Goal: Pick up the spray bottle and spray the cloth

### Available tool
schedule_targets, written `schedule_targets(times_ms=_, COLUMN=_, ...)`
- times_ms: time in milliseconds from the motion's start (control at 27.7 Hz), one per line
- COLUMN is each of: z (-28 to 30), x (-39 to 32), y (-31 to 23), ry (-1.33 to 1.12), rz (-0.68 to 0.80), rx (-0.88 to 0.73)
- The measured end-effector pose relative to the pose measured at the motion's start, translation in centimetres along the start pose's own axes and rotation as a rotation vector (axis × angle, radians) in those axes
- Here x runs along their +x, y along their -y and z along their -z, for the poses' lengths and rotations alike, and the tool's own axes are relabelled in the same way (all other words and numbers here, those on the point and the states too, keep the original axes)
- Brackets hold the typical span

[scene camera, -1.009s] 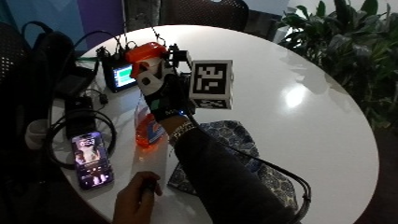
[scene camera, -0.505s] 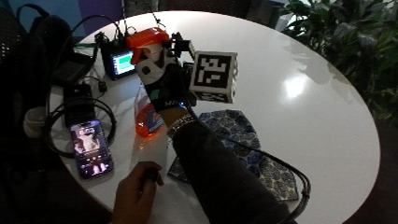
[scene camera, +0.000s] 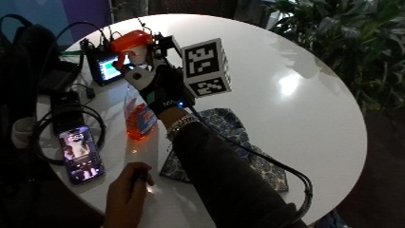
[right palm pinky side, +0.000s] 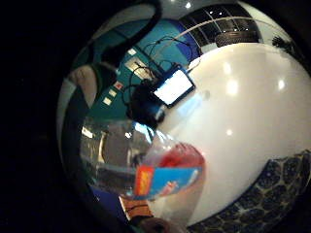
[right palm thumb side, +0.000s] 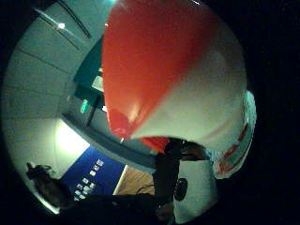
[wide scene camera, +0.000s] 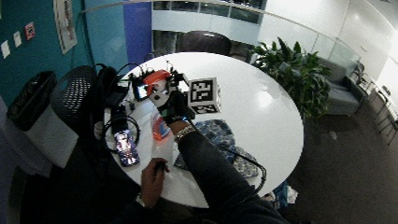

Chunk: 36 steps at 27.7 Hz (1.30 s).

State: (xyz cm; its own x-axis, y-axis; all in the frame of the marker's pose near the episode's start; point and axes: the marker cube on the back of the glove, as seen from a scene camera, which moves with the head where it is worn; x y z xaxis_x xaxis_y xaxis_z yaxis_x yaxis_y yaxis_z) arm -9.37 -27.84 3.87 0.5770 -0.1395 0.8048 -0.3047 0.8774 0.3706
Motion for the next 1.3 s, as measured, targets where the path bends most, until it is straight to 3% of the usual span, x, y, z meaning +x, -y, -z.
schedule_targets(times_ms=288, z=0.6, x=1.2, y=-1.8, ry=-0.137, rz=-0.013, rx=-0.171)
schedule_targets(times_ms=541, z=3.0, x=0.2, y=-4.5, ry=-0.311, rz=-0.053, rx=-0.414)
schedule_targets(times_ms=937, z=9.5, x=-3.2, y=-10.1, ry=-0.833, rz=-0.083, rx=-0.483)
schedule_targets(times_ms=1298, z=11.9, x=-4.2, y=-15.8, ry=-0.972, rz=-0.121, rx=-0.536)
